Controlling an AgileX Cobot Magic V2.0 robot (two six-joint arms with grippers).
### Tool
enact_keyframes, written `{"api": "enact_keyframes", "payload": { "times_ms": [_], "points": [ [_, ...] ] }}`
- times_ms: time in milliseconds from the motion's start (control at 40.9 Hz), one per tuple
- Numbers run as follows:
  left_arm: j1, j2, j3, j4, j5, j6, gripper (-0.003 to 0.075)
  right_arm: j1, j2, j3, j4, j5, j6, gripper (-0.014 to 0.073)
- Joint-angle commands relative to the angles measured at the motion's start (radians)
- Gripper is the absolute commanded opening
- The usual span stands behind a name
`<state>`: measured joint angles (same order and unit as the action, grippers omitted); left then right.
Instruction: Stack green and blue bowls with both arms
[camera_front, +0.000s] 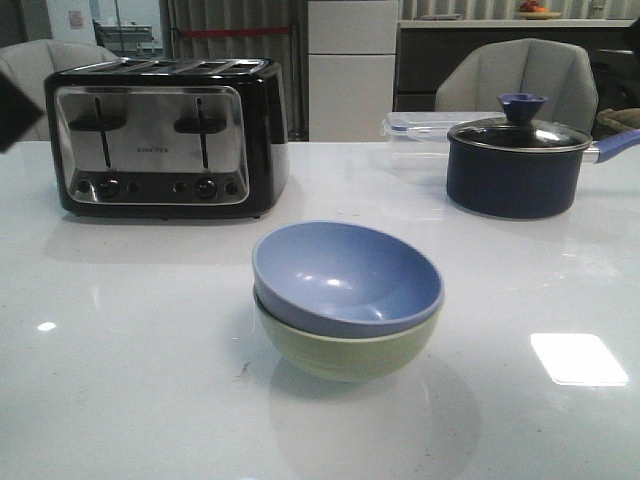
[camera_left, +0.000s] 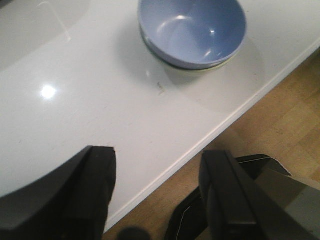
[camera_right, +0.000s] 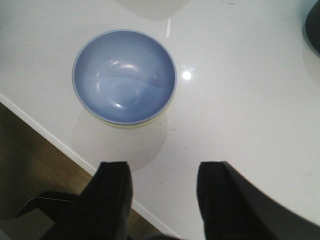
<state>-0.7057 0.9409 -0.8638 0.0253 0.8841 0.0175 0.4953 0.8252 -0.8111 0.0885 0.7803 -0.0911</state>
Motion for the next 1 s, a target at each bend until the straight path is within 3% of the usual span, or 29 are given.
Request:
{"api": "enact_keyframes", "payload": {
  "times_ms": [0, 293, 635, 708, 977],
  "points": [
    [-0.007, -0.076, -0.009, 0.105, 0.006, -0.119, 0.0435, -0.003, -0.069, -0.003, -0.013, -0.038, 0.018, 0.0425],
    [-0.007, -0.152, 0.006, 0.119, -0.005, -0.129, 0.0417, -0.003, -0.175, 0.079, -0.019, -0.027, 0.018, 0.0413],
    [-0.007, -0.147, 0.006, 0.111, -0.005, -0.132, 0.009, -0.003, -0.173, 0.08, -0.022, -0.017, 0.018, 0.0085],
    [-0.007, -0.147, 0.006, 0.094, -0.001, -0.131, 0.0096, -0.003, -0.173, 0.08, -0.023, -0.017, 0.018, 0.005],
    [-0.007, -0.147, 0.006, 0.094, -0.001, -0.131, 0.0096, -0.003, -0.173, 0.08, -0.023, -0.012, 0.018, 0.0052]
  ]
}}
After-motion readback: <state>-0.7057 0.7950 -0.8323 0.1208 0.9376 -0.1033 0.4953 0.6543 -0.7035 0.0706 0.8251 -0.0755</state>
